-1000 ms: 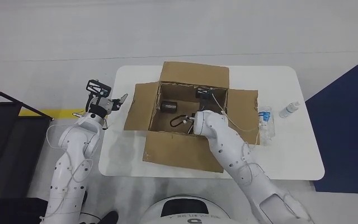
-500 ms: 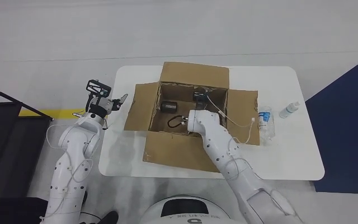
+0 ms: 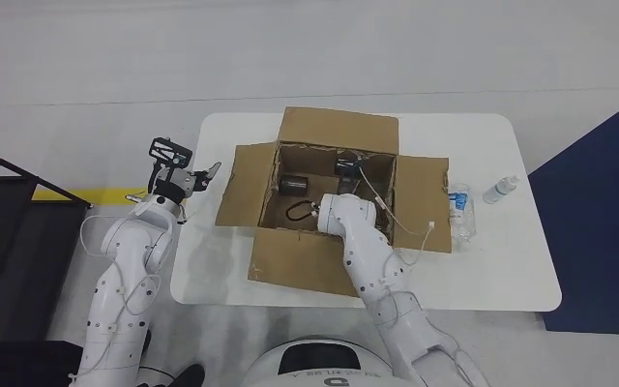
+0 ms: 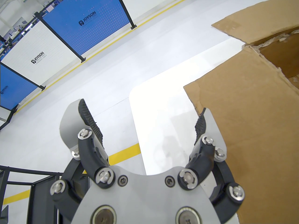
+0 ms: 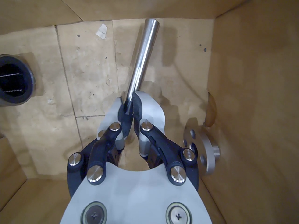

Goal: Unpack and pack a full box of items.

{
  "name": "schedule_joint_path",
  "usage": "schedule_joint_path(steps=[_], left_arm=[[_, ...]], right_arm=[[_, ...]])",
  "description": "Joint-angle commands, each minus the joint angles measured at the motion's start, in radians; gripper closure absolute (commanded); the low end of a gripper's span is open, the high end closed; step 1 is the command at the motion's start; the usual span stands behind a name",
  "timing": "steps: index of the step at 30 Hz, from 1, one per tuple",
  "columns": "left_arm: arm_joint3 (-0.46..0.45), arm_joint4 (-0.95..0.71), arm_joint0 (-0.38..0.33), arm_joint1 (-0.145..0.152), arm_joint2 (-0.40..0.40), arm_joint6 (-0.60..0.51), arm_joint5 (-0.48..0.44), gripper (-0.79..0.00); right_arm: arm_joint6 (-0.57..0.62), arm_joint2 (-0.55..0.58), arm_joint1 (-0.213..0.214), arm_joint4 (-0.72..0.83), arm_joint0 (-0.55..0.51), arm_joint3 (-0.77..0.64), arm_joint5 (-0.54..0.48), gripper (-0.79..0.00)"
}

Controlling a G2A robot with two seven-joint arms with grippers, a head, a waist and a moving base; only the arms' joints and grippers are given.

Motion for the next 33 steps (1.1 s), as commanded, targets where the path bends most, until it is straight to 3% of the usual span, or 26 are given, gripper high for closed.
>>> schedule_joint_path(steps=[1, 8, 9, 10, 11, 12, 13, 15, 24, 33], left_arm=[[0.000, 0.000, 0.000, 0.000, 0.000, 0.000, 0.000, -0.785], [0.000, 0.000, 0.000, 0.000, 0.000, 0.000, 0.000, -0.785], [0.000, 0.000, 0.000, 0.000, 0.000, 0.000, 0.000, -0.785], [0.000, 0.000, 0.000, 0.000, 0.000, 0.000, 0.000, -0.785], [0.000, 0.000, 0.000, 0.000, 0.000, 0.000, 0.000, -0.785], [0.000, 0.000, 0.000, 0.000, 0.000, 0.000, 0.000, -0.785], [0.000, 0.000, 0.000, 0.000, 0.000, 0.000, 0.000, -0.785], [0.000, 0.000, 0.000, 0.000, 0.000, 0.000, 0.000, -0.785], [0.000, 0.000, 0.000, 0.000, 0.000, 0.000, 0.000, -0.785], [0.000, 0.000, 0.000, 0.000, 0.000, 0.000, 0.000, -0.785]], right_arm=[[0.009, 0.008, -0.008, -0.028, -0.038, -0.067, -0.009, 0.000], [0.084, 0.043, -0.012, -0.044, -0.096, -0.213, -0.084, 0.000], [0.099, 0.048, -0.012, -0.041, -0.096, -0.222, -0.099, -0.083], [0.109, 0.055, -0.012, -0.044, -0.097, -0.230, -0.109, -0.231], [0.118, 0.061, -0.013, -0.043, -0.094, -0.239, -0.118, -0.505], [0.138, 0.065, -0.015, -0.034, -0.090, -0.248, -0.138, -0.717], [0.180, 0.063, -0.016, -0.008, -0.083, -0.257, -0.180, -0.785], [0.219, 0.072, -0.014, 0.011, -0.075, -0.272, -0.228, -0.785], [0.219, 0.072, -0.014, 0.011, -0.075, -0.272, -0.228, -0.785], [0.165, 0.039, -0.012, 0.001, -0.093, -0.264, -0.165, -0.785]])
